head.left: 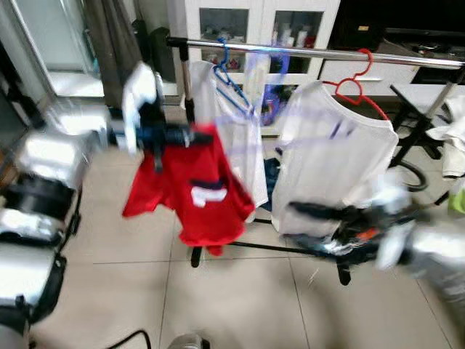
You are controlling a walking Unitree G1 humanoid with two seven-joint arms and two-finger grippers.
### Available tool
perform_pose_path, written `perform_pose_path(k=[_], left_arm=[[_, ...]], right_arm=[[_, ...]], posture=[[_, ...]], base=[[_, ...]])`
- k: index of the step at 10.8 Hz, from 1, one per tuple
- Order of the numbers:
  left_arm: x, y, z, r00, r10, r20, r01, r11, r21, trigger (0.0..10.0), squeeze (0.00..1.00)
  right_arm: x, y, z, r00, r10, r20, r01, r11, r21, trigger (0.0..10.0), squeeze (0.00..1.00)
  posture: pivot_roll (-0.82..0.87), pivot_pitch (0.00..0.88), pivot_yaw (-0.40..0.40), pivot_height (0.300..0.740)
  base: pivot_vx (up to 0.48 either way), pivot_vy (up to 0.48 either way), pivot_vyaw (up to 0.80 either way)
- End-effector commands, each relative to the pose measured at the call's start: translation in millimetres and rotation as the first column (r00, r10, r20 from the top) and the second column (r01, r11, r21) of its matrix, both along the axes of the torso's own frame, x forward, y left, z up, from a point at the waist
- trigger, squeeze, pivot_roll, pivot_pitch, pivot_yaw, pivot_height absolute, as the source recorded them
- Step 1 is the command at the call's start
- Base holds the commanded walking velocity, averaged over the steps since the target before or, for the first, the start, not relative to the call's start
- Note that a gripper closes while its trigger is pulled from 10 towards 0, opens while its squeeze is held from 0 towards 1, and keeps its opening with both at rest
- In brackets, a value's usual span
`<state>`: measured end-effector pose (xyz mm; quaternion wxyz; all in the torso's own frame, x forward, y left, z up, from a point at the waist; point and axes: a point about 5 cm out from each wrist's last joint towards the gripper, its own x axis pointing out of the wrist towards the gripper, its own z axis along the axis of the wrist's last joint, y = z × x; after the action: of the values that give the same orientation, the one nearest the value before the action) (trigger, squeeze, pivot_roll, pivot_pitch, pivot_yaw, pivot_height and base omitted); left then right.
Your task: Hang hanger
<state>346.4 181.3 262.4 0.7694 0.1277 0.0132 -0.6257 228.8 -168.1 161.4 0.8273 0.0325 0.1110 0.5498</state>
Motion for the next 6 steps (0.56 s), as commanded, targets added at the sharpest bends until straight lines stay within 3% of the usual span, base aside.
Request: perform_pose_path(k=[1, 2, 3, 5, 6], left_arm=[[-2.5, -3.2, 14.0, 0.999, -0.041, 0.033, 0.042, 0.999, -0.013, 0.0, 0.0], [-11.0, -8.2, 18.3, 0.992, -0.126, 0.02, 0.126, 0.992, -0.006, 0.0, 0.0], [-13.3, -11.4, 18.9, 0.989, -0.148, 0.017, 0.148, 0.989, -0.004, 0.0, 0.0], [-13.6, -14.0, 23.0, 0.989, -0.146, 0.035, 0.146, 0.989, -0.016, 0.0, 0.0], [-14.2, -17.8, 27.8, 0.989, -0.136, 0.058, 0.138, 0.99, -0.034, 0.0, 0.0]], right_arm=[[6.8, -2.3, -3.4, 0.998, -0.062, 0.022, 0.063, 0.997, -0.046, 10.0, 1.0], [29.1, 2.1, -15.6, 0.975, -0.219, 0.04, 0.221, 0.974, -0.052, 10.0, 1.0], [30.9, 10.5, -18.4, 0.981, -0.182, 0.07, 0.185, 0.982, -0.037, 10.0, 1.0], [18.7, 23.7, -16.4, 0.997, -0.049, 0.052, 0.048, 0.998, 0.029, 10.0, 1.0], [21.2, 29.1, -11.4, 0.996, -0.057, 0.062, 0.052, 0.996, 0.071, 10.0, 1.0]], posture=[[-0.05, 0.0, 0.032, 0.74], [-0.05, 0.0, 0.028, 0.74], [-0.04, 0.0, 0.024, 0.74], [-0.04, 0.0, 0.015, 0.74], [-0.04, 0.0, 0.009, 0.74]], base=[[0.0, 0.0, 0.0], [0.0, 0.0, 0.0], [0.0, 0.0, 0.0], [0.0, 0.0, 0.0], [0.0, 0.0, 0.0]])
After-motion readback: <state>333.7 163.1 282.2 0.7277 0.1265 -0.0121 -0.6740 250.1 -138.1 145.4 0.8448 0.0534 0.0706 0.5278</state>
